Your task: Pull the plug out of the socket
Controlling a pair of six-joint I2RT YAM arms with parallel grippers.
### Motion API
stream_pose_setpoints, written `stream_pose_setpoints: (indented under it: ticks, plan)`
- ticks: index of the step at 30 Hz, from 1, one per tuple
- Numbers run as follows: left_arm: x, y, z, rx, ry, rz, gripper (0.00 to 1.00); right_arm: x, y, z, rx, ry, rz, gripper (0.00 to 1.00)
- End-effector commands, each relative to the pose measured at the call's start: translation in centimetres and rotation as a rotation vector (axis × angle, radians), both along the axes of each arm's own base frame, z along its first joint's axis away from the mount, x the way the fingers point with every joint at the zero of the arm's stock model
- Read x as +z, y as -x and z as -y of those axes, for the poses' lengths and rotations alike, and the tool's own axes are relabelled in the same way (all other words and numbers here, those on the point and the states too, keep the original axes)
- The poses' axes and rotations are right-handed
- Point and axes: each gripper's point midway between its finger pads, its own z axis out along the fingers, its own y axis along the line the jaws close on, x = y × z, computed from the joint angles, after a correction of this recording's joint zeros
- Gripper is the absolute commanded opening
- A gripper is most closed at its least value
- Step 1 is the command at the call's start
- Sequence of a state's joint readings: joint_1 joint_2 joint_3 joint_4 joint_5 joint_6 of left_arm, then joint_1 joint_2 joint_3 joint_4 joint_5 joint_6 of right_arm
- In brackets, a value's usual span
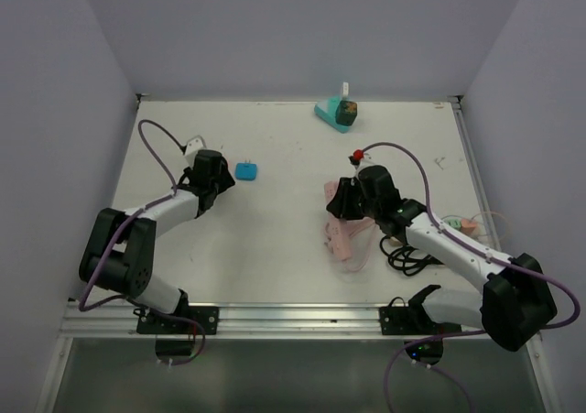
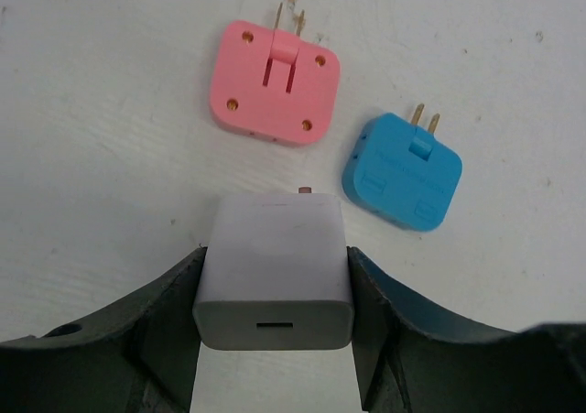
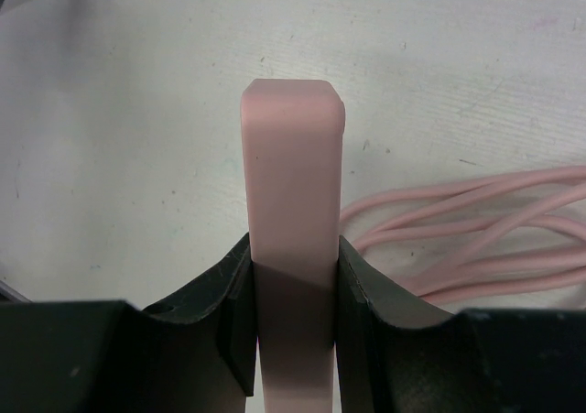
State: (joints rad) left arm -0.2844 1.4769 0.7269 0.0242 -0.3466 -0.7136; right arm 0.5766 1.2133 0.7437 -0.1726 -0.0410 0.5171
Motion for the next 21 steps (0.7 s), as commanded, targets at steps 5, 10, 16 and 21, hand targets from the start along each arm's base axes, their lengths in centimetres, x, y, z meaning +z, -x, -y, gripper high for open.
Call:
stream_pose_setpoints:
  ticks: [5,10,16,21]
  plan:
    - [2.3,-6.4,-1.2,0.028,-0.064,0.140,0.26,0.2,0.2,-0.6,-0.013,-0.054,-0.028,0.00]
    - [1.2,-5.3,-1.3,0.040,-0.046,0.103,0.49,-0.7,-0.2,-0.7,-0.054,-0.056,-0.063,0.00]
    - [1.5,-3.3,-1.6,0.057,-0.022,0.105,0.72,-2.2,-0.6,-0.7,-0.113,-0.069,-0.103,0.00]
    - [1.0,-1.9,-2.0,0.060,-0.031,0.083,0.84,-3.3,-1.2,-0.3,-0.183,-0.066,-0.125,0.00]
